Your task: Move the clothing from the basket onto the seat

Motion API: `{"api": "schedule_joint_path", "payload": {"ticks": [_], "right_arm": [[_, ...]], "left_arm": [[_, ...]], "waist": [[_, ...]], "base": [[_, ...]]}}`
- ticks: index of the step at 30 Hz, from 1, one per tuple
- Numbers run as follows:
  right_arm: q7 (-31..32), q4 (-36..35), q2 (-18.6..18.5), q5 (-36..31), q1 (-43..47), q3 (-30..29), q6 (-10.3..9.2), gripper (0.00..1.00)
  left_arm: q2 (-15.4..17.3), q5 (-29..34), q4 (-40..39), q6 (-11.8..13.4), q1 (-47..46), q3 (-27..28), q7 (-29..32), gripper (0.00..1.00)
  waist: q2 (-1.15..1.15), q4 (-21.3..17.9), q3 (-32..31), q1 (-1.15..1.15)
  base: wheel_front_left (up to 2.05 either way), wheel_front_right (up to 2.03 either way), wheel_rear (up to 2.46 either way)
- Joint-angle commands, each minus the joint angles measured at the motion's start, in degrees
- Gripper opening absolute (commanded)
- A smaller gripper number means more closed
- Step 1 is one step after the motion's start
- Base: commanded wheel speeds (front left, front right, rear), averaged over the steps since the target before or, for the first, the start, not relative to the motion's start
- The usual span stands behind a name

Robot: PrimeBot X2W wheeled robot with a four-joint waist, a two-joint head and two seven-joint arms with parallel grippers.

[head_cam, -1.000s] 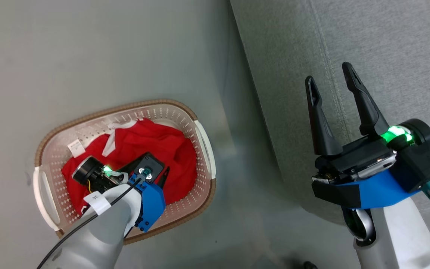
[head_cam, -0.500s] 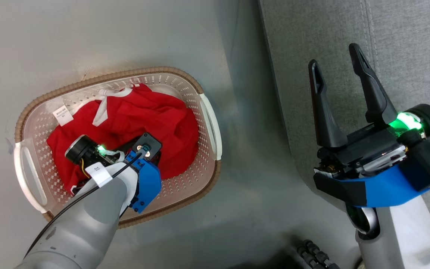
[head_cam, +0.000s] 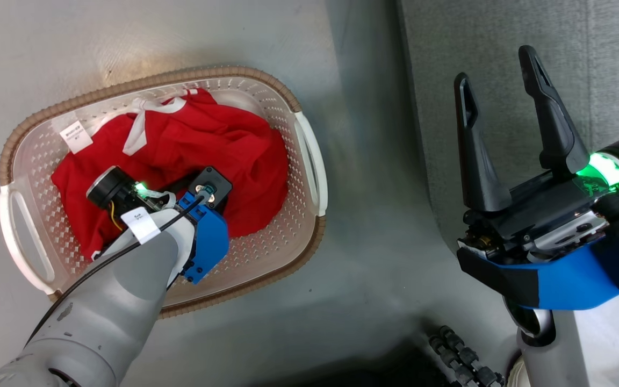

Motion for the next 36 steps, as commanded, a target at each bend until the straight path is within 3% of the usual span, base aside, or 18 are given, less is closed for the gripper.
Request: {"api": "schedule_joint_path", "payload": {"ticks": [1,2,3,4,19,36], "right_arm": [[-0.2,-0.4,-0.2,-0.6,0.1,0.1,0.03,1.00],[-0.2,-0.5,-0.2,-0.7,0.1,0.1,0.03,1.00],[-0.2,-0.5,-0.2,-0.7,0.1,0.1,0.03,1.00],[-0.2,-0.5,-0.2,-0.7,0.0,0.2,0.03,1.00],[-0.2,1.4,-0.2,0.2,-0.9,0.3,0.03,1.00],[-0.2,7.5,-0.2,-0.7,1.5,0.0,0.02,1.00]], "left_arm": [[0.4,-0.9,-0.5,0.0,-0.9,-1.1,0.1,1.00],[0.4,-1.4,-0.6,0.0,-1.1,-1.6,0.0,1.00],[0.4,-1.7,-0.7,0.0,-1.2,-2.4,0.2,0.41],[0.4,-2.3,-1.0,0.0,-1.2,-3.0,0.1,0.00],[0.3,-7.2,-4.6,0.0,-0.2,-8.1,-4.8,0.00],[-1.4,-10.8,-11.3,0.0,7.1,-8.7,-10.4,0.00]], "waist": [[0.00,0.3,0.5,-0.01],[0.00,0.3,0.6,-0.01],[0.00,0.4,0.6,-0.01],[0.00,0.5,0.6,-0.01],[0.00,1.0,-3.8,-0.01],[0.00,6.4,-19.5,-0.01]], "base": [[0.00,0.00,0.00],[0.00,0.00,0.00],[0.00,0.00,0.00],[0.00,0.00,0.00],[0.00,0.00,0.00],[0.00,0.00,0.00]]}}
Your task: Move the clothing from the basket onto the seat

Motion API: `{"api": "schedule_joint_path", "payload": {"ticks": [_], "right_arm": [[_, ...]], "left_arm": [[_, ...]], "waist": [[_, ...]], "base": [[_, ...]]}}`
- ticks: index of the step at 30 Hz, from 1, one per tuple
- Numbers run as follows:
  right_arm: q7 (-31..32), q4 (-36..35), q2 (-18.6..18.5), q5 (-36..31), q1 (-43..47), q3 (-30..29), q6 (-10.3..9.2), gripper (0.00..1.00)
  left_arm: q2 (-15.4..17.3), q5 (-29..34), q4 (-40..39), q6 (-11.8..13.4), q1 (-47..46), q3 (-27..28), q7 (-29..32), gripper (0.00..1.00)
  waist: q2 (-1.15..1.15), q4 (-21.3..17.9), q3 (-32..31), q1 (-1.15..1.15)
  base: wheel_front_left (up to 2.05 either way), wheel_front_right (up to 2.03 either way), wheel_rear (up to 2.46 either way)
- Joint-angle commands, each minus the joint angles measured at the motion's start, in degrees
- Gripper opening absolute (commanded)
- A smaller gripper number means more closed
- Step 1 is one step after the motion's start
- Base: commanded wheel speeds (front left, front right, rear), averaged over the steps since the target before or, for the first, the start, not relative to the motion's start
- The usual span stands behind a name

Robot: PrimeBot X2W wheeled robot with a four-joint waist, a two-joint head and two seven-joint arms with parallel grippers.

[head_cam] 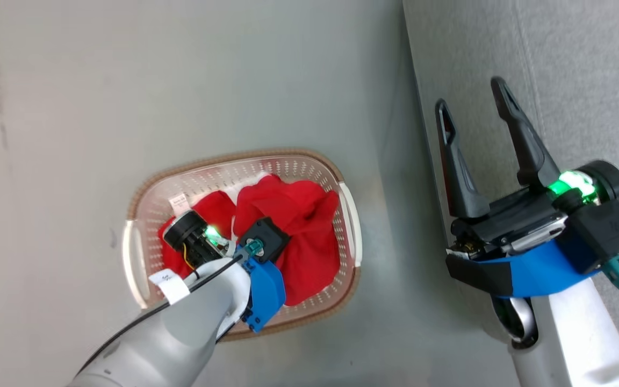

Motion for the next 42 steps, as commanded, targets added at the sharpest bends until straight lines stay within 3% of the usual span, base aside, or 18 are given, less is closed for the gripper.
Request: {"api": "schedule_joint_path", "payload": {"ticks": [1,7,20,31,42], "right_arm": [[-0.2,0.5,-0.2,-0.4,0.9,-0.2,0.03,1.00],[-0.2,2.1,-0.2,-0.6,2.8,-0.1,0.03,1.00],[-0.2,5.1,-0.2,-0.1,7.6,-0.7,0.02,1.00],[-0.2,6.4,-0.2,0.4,11.6,-1.0,0.03,1.00],[-0.2,7.0,-0.2,1.2,14.5,-0.8,0.03,1.00]], "left_arm": [[0.5,-0.6,-0.6,0.0,0.8,-0.2,-0.3,0.00],[2.1,-1.5,-6.9,0.0,2.6,2.2,-0.5,0.00],[6.0,4.9,-24.3,1.7,10.2,17.6,-0.5,0.00],[6.2,9.4,-35.5,2.9,13.9,28.1,-0.5,0.00],[5.7,11.7,-41.3,2.5,11.8,33.2,-0.5,0.00]], "waist": [[0.00,-0.1,-1.7,0.01],[0.00,1.6,-7.1,0.01],[0.00,3.4,-17.8,0.01],[0.00,4.4,-25.0,0.01],[0.00,5.4,-29.8,0.01]], "base": [[0.00,0.00,0.00],[0.00,0.00,0.00],[0.00,0.00,0.00],[0.00,0.00,0.00],[0.00,0.00,0.00]]}}
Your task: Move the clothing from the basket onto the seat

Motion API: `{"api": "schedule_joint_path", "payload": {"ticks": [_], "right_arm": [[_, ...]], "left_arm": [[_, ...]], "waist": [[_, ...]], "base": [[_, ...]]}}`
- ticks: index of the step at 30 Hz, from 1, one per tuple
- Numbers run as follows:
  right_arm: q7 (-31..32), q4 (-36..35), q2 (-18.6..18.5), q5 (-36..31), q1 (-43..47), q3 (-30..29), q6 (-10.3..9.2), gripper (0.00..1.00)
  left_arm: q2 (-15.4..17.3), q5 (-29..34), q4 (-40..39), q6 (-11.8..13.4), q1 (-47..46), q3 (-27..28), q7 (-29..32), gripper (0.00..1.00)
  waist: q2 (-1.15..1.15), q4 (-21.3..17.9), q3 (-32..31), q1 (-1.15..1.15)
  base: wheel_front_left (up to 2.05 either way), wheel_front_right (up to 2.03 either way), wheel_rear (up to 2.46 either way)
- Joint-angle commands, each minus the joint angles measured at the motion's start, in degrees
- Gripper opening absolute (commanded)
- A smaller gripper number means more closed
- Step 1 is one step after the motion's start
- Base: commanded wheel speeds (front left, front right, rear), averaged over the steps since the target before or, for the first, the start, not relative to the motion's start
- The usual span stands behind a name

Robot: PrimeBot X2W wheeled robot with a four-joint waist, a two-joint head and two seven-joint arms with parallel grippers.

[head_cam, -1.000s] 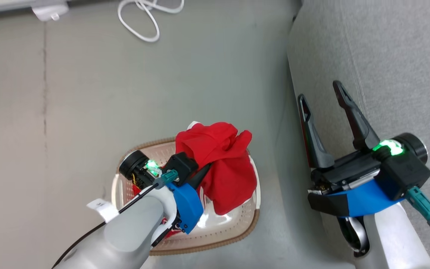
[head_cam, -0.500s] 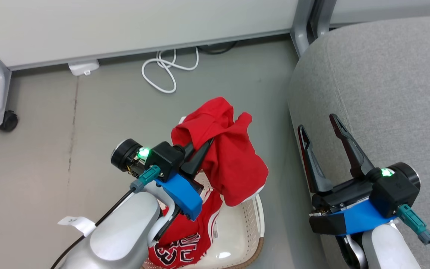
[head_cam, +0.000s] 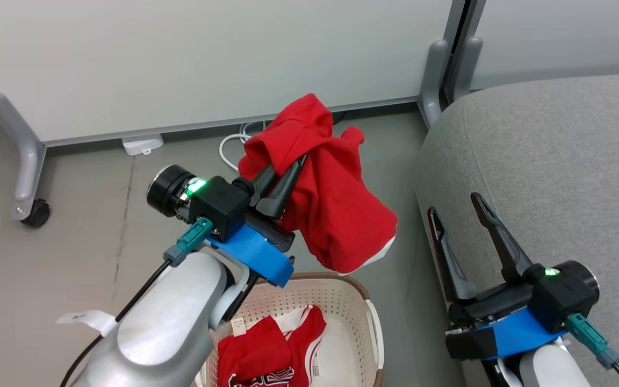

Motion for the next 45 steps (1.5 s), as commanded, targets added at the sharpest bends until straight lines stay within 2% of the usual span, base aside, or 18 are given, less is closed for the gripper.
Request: {"api": "schedule_joint_path", "payload": {"ticks": [1,15,22,28,37,45], "right_arm": [[-0.2,0.2,-0.2,0.2,0.8,0.1,0.03,1.00],[-0.2,-1.7,-0.2,0.5,0.7,2.6,0.03,1.00],[-0.2,-2.0,-0.2,-0.1,-2.5,7.7,0.03,1.00],[-0.2,2.6,-0.2,-2.4,-7.4,11.9,0.03,1.00],[-0.2,9.0,-0.2,-7.7,-11.1,10.5,0.02,1.00],[-0.2,14.4,-0.2,-7.6,-13.5,11.2,0.02,1.00]], "left_arm": [[0.0,0.4,-0.6,-0.3,-1.3,0.3,-0.3,0.00],[-0.6,0.8,-1.0,-0.8,-2.0,-0.3,-0.3,0.00],[-1.4,0.9,-0.7,-0.8,-2.4,-0.9,-0.3,0.00],[-2.7,1.4,-0.6,-1.0,-3.0,-2.0,-0.3,0.00],[-4.2,1.8,-1.1,-1.2,-3.3,-3.1,-0.3,0.00],[-5.4,2.1,-2.0,-1.3,-2.6,-4.5,-0.3,0.00]], "waist": [[-0.01,0.0,-0.5,0.01],[-0.01,0.0,-2.1,0.01],[-0.01,0.3,-1.5,0.01],[-0.01,1.3,-0.6,0.01],[-0.01,2.6,0.2,0.01],[-0.01,3.0,0.7,0.01]], "base": [[0.00,0.00,0.00],[0.00,0.00,0.00],[0.00,0.00,0.00],[0.00,0.00,0.00],[0.00,0.00,0.00],[0.00,0.00,0.00]]}}
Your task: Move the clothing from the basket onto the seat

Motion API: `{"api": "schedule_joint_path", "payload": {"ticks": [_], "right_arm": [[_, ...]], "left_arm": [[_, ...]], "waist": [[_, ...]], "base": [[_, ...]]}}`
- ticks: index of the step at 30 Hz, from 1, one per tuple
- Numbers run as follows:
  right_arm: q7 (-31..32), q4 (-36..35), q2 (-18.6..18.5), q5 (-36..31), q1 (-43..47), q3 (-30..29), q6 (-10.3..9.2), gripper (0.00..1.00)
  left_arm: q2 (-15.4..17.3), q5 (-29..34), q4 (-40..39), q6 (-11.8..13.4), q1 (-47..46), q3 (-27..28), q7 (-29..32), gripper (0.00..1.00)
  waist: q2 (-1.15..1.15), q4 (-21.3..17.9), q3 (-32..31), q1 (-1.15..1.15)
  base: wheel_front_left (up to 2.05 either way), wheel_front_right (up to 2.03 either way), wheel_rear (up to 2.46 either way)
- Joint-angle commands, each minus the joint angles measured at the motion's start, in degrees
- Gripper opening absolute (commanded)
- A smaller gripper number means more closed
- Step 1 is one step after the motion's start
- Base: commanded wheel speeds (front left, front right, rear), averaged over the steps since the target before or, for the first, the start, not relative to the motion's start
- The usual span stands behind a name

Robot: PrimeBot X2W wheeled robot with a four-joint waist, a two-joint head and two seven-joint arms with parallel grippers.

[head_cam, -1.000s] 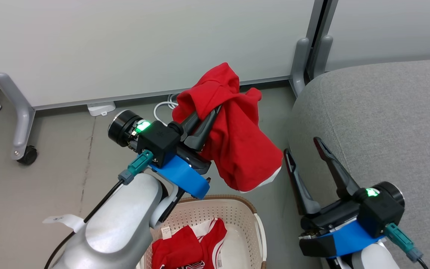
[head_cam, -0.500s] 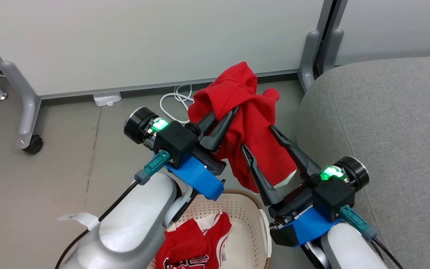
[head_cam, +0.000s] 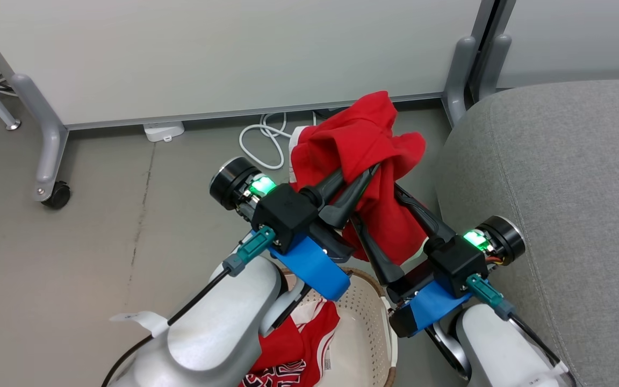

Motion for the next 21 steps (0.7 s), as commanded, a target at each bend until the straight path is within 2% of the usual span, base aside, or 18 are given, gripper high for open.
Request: {"api": "schedule_joint_path", "payload": {"ticks": [1,6,7,8,9,21], "right_arm": [[-0.2,0.8,-0.2,0.1,-1.2,0.3,0.01,1.00],[-0.2,4.0,-0.2,0.8,-3.0,0.6,0.01,1.00],[-0.2,4.8,-0.2,1.2,-3.1,0.8,0.01,0.93],[-0.2,5.2,-0.2,1.5,-3.4,0.9,0.01,0.04],[-0.2,5.3,-0.2,1.7,-3.7,0.9,0.01,0.00],[-0.2,4.5,-0.2,3.7,-3.1,1.5,0.01,0.00]], "left_arm": [[-0.1,0.3,-0.4,-0.1,-0.3,0.0,-0.3,0.00],[-1.0,0.2,-0.6,-0.2,-0.7,-1.0,-0.3,0.00],[-1.1,0.2,-0.6,-0.3,-0.8,-1.1,-0.3,0.00],[-1.1,0.1,-0.6,-0.3,-0.8,-1.2,-0.3,0.00],[-1.2,0.1,-0.6,-0.3,-0.8,-1.2,-0.3,0.00],[-0.8,0.1,0.0,-0.2,-0.1,-1.3,-0.3,0.00]], "waist": [[0.00,0.1,0.1,0.00],[0.00,0.5,0.2,0.00],[0.00,0.6,0.2,0.00],[0.00,0.7,0.1,0.00],[0.00,0.8,0.1,0.00],[0.00,0.5,-0.3,0.00]], "base": [[0.00,0.00,0.00],[0.00,0.00,0.00],[0.00,0.00,0.00],[0.00,0.00,0.00],[0.00,0.00,0.00],[0.00,0.00,0.00]]}}
